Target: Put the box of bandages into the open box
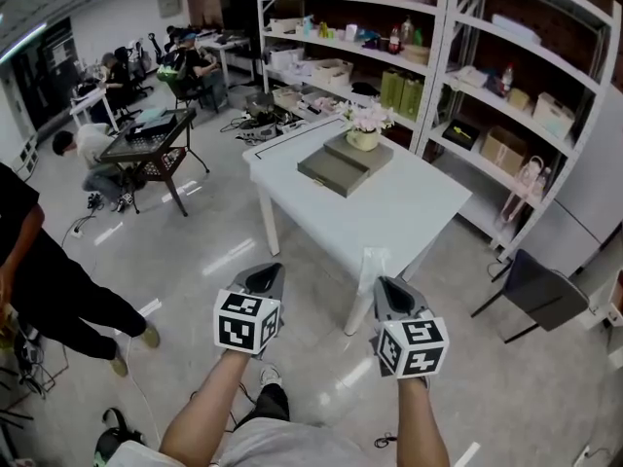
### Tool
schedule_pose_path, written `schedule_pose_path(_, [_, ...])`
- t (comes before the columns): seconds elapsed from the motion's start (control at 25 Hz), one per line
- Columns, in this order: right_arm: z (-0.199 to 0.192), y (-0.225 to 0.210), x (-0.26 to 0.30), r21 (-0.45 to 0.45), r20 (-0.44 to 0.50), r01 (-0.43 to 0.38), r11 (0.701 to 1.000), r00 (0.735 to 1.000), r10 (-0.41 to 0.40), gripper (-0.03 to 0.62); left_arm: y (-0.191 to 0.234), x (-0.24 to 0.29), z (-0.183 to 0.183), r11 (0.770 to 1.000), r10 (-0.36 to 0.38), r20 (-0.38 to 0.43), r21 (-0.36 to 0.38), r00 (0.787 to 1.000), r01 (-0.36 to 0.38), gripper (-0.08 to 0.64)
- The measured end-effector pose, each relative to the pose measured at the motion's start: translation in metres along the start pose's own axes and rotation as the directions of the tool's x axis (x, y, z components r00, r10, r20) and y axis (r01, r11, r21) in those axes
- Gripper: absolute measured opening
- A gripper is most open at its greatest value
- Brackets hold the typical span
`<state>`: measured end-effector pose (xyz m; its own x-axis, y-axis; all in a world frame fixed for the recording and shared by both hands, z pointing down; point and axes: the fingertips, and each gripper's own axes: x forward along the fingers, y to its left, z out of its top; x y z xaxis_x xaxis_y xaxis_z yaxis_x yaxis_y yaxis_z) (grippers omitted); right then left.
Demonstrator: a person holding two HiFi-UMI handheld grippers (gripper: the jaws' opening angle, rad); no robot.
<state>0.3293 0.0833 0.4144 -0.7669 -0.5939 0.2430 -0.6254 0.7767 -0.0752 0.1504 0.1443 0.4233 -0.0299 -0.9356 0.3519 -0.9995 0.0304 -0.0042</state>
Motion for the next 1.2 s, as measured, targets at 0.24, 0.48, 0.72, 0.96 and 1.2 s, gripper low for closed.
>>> schedule_pose_path(0.24, [-0.001, -0.008, 0.042, -0.001, -0.019, 0.017, 1.0, 1.0, -0.017, 0.005, 0.031, 0.033, -0.002, 1.0, -0.008, -0.01, 0.001, 1.0, 0.008, 0.003])
schedule_pose_path(0.48, [0.012, -0.013, 0.103, -0.01, -0.053, 0.054, 0.998, 0.997, -0.055, 0.005, 0.081, 0.081, 0.014, 0.999, -0.043, -0.01, -0.015, 0.999, 0.043, 0.003])
schedule_pose_path(0.72, [0.037, -0.015, 0.17, -0.002, -0.063, 0.1, 0.995, 0.993, -0.1, 0.005, 0.142, 0.127, 0.033, 0.997, -0.076, -0.02, -0.012, 0.997, 0.076, 0.003])
schedule_pose_path(0.96, [0.055, -0.013, 0.228, -0.007, -0.077, 0.132, 0.991, 0.988, -0.132, 0.005, 0.194, 0.166, 0.049, 0.995, -0.102, -0.018, -0.021, 0.995, 0.102, 0.003])
schedule_pose_path(1.2, [0.063, -0.009, 0.269, -0.002, -0.086, 0.163, 0.987, 0.983, -0.163, 0.005, 0.235, 0.192, 0.054, 0.992, -0.126, -0.027, -0.03, 0.992, 0.125, 0.003])
